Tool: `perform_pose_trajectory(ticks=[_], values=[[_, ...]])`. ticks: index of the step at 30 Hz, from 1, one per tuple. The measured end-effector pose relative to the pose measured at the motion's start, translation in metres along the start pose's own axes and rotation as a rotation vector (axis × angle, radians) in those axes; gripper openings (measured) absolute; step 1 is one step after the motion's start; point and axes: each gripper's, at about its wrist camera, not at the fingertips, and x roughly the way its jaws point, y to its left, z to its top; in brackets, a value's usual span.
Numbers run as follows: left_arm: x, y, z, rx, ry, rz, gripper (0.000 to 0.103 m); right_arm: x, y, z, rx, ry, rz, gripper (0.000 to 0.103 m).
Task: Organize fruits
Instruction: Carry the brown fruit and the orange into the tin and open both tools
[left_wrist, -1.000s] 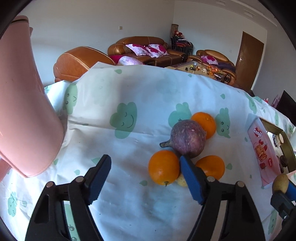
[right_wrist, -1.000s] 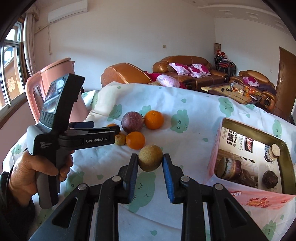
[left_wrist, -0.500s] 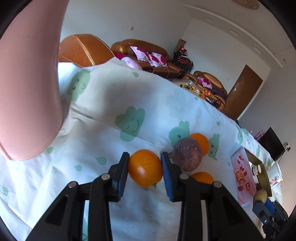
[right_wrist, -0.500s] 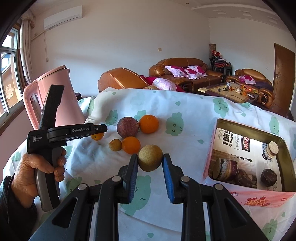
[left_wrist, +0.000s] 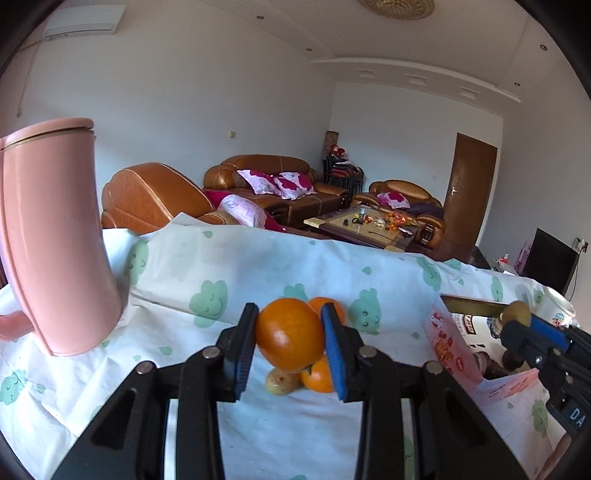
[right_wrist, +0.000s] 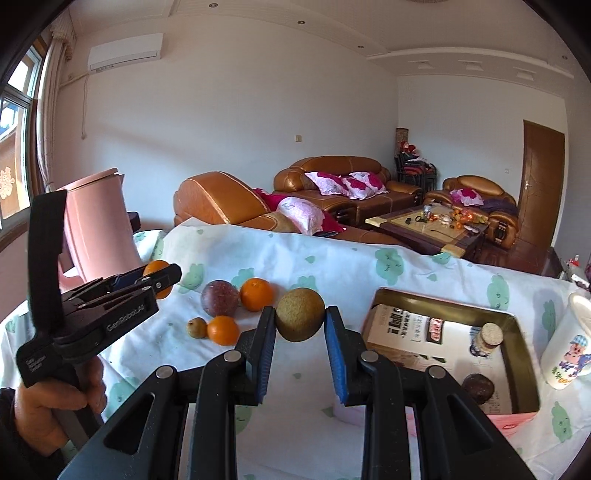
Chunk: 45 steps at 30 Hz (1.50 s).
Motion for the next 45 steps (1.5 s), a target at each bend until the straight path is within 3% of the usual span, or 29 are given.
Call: perform_pose_trajectory(ticks=[9,25,32,45], values=[[-0.001,-0.057,-0.012,0.062,0.017,-0.079,0.036,-0.001,-0.048,-0.002,0.008,0.014,-0.14,0.029],[0.019,-0.162,-0.016,0.146,0.047,-0.2,0.036,0.0,-0.124,-0.015,0.068,0.08,-0.271,0.029],[0.035,-0.187,-0.019,0.176,0.09,-0.198,0.036,0.005,-0.145,-0.02,0.076,0.111,-0.289,0.029],[0.051,-0.195,-0.019,0.172,0.167,-0.172,0.037,0.016,-0.152,-0.025,0.081,0.156,-0.251,0.029]])
